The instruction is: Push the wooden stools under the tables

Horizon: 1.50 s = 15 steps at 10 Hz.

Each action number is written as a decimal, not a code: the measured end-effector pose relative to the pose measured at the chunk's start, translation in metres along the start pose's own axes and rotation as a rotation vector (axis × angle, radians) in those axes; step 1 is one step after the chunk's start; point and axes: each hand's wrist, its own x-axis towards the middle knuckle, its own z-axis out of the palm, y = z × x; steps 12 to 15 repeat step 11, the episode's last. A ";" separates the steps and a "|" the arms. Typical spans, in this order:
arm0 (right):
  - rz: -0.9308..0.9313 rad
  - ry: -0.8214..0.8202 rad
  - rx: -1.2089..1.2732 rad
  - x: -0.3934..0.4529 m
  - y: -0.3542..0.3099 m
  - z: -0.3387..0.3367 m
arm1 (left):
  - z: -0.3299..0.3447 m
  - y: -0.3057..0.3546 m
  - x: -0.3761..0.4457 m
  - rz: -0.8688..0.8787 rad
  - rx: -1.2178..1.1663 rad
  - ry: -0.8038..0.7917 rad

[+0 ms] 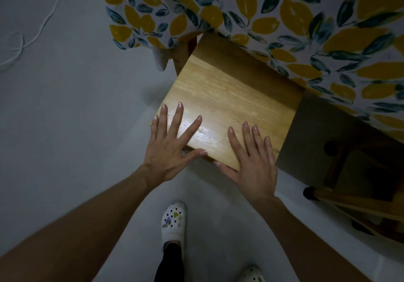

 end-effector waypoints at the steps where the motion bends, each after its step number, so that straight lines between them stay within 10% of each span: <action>1: -0.001 0.007 0.034 0.026 0.006 -0.004 | -0.002 -0.005 0.025 -0.005 -0.027 0.021; 15: 0.074 -0.230 0.213 0.096 0.008 -0.059 | -0.055 -0.024 0.110 0.102 0.039 -0.246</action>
